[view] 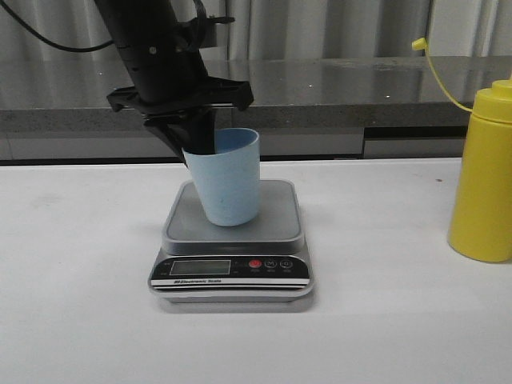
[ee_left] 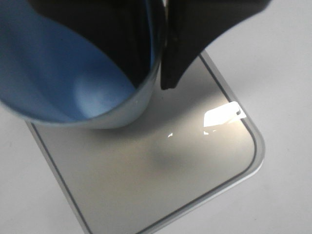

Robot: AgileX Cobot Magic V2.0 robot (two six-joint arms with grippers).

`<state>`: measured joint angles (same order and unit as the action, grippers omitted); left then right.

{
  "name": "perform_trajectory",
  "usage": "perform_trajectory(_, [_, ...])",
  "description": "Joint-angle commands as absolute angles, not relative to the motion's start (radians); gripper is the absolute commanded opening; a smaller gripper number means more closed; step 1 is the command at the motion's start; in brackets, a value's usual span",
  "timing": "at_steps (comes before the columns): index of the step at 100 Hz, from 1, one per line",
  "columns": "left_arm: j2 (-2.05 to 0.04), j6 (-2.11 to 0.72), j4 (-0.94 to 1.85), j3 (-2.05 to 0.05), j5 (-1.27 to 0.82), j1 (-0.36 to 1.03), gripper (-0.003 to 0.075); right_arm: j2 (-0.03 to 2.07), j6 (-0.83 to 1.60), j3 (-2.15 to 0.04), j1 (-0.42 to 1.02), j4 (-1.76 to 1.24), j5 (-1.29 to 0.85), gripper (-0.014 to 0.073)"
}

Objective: Pour seasoning into cup on scale with both arms
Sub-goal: 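Lift the blue cup with the left gripper and lower it onto the scale, then open the left gripper and raise it away from the cup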

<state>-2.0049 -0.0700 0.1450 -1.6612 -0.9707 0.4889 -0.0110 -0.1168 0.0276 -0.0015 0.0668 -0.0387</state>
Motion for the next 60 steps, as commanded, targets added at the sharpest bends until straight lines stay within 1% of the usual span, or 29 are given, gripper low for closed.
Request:
perform_trajectory(1, [-1.96, -0.071, 0.167, -1.695, -0.955, 0.494, 0.0185, -0.032, -0.116, 0.01, -0.003, 0.074, 0.034, -0.0057])
perform_trajectory(5, [-1.96, -0.071, 0.167, -1.7, -0.955, 0.494, 0.028, -0.032, -0.116, 0.01, -0.003, 0.074, 0.034, -0.0057])
perform_trajectory(7, [-1.96, -0.071, 0.167, -1.703, -0.955, 0.494, 0.0319, -0.032, -0.116, 0.01, -0.003, 0.074, 0.034, -0.0057])
perform_trajectory(8, [-1.96, -0.071, 0.167, -1.703, -0.955, 0.494, 0.0319, -0.032, -0.116, 0.01, -0.003, 0.074, 0.034, -0.0057])
perform_trajectory(10, [-1.958, -0.071, 0.167, -1.708, -0.955, 0.494, 0.0366, -0.032, -0.116, 0.01, -0.003, 0.074, 0.034, -0.0057])
perform_trajectory(15, [-1.958, -0.071, 0.167, -1.717, -0.955, 0.494, 0.0424, -0.032, -0.116, 0.01, -0.003, 0.074, 0.034, -0.0057])
perform_trajectory(19, [-1.956, -0.071, 0.167, -1.726, -0.955, 0.494, 0.0447, -0.032, -0.116, 0.01, -0.003, 0.074, 0.034, -0.0057])
perform_trajectory(52, [-1.912, -0.071, 0.195, -1.781, -0.957, 0.494, 0.0437, -0.032, -0.116, 0.01, -0.003, 0.074, 0.034, -0.0057])
perform_trajectory(57, [-1.894, -0.071, 0.195, -1.781, -0.963, 0.494, 0.042, -0.032, -0.116, 0.01, -0.003, 0.074, 0.034, -0.0057])
perform_trajectory(60, [-1.883, -0.069, 0.19, -1.781, -0.968, 0.494, 0.0395, -0.032, -0.116, 0.01, -0.003, 0.074, 0.034, -0.0057])
